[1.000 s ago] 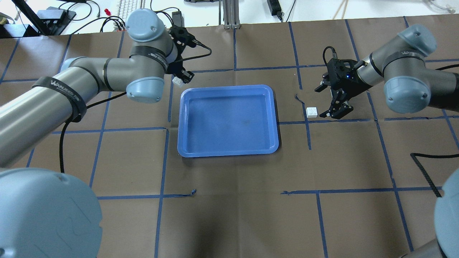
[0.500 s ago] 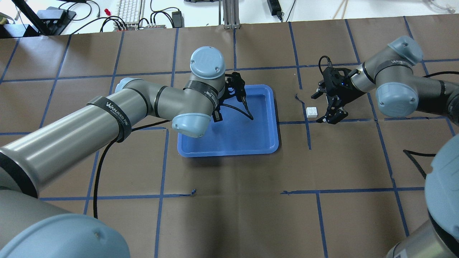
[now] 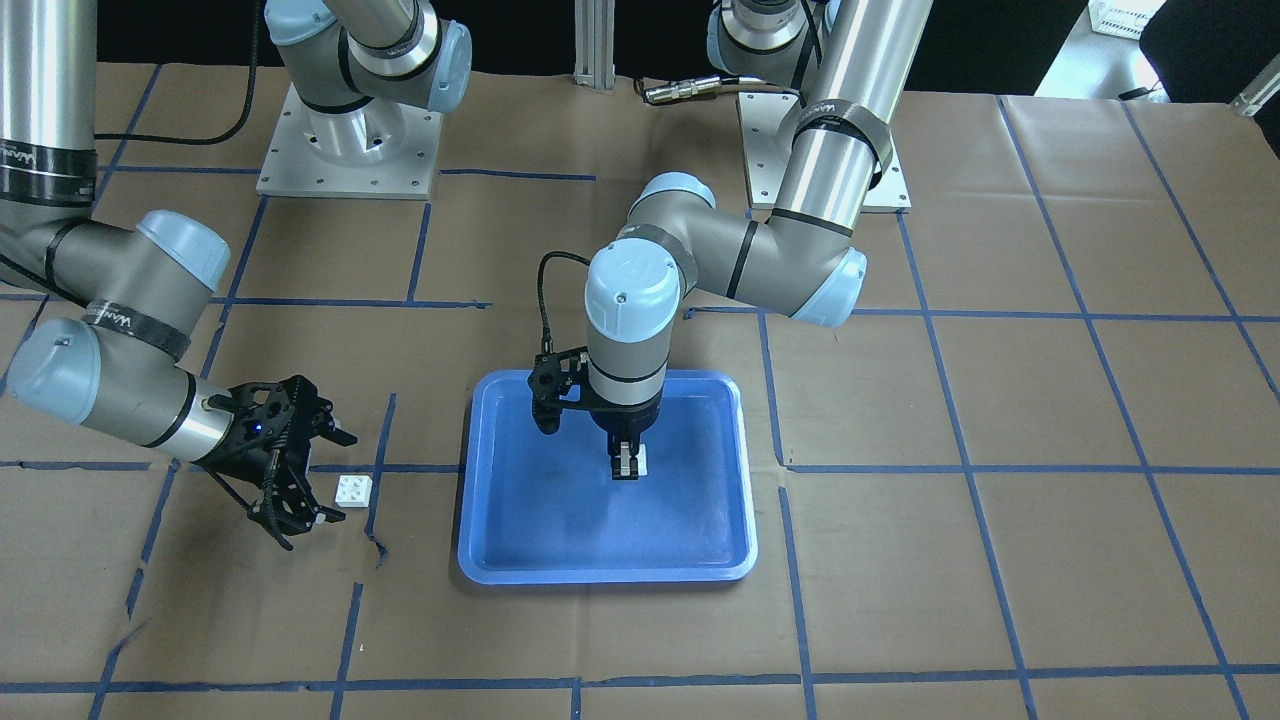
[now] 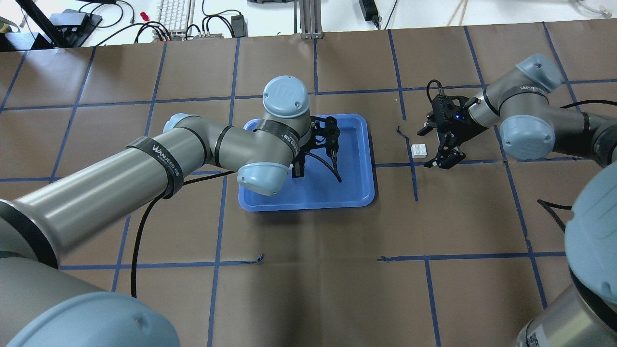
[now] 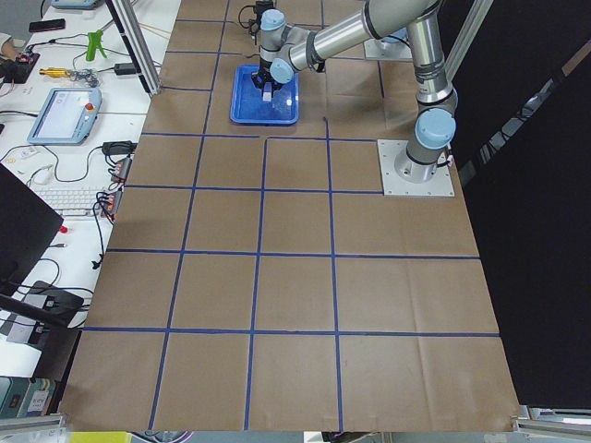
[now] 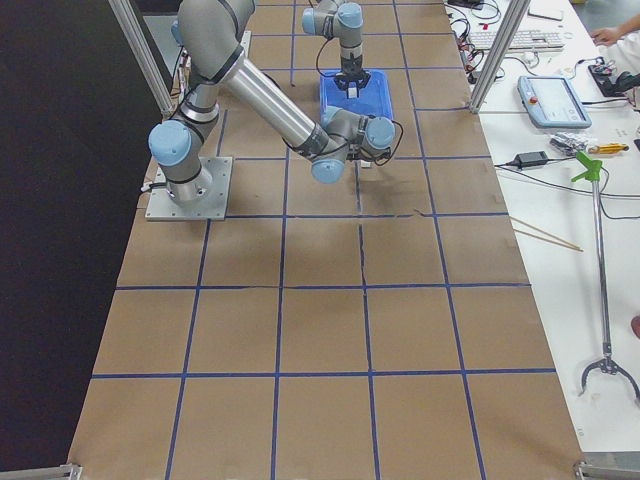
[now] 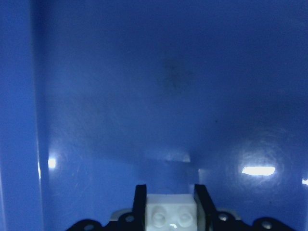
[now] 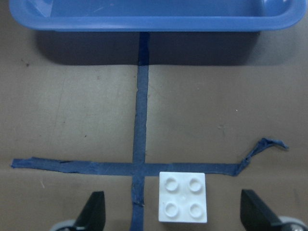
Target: Assemble white blocks and place on blue tray
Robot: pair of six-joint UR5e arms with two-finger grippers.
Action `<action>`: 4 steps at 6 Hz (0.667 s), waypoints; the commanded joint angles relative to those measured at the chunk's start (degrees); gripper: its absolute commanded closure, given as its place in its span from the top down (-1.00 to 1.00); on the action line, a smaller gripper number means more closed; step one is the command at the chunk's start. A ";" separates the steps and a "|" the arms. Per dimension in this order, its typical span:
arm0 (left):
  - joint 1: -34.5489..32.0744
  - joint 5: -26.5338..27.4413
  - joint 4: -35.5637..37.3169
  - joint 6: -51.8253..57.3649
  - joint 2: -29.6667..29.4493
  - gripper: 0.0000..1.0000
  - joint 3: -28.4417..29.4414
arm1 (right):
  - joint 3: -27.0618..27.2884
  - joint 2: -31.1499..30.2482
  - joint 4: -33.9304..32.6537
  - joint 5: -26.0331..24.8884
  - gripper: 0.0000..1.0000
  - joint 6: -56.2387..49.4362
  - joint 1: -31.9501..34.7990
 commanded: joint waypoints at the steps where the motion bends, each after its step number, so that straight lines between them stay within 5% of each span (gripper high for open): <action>1: -0.02 -0.50 0.09 -0.23 -1.63 -0.92 -0.05 | -0.04 0.31 -0.13 -0.30 0.86 0.09 0.00; 2: -0.02 -0.50 0.00 -0.06 -1.82 0.56 -0.05 | -0.13 0.31 -0.13 -0.38 0.57 0.09 0.00; 3: -0.02 -0.15 -0.08 0.12 -1.74 0.99 0.12 | -0.13 0.31 -0.21 -0.47 0.42 0.09 0.00; 4: 0.07 0.03 -1.74 0.12 -0.43 0.99 0.73 | -0.22 0.31 -0.56 -0.56 0.23 0.09 0.00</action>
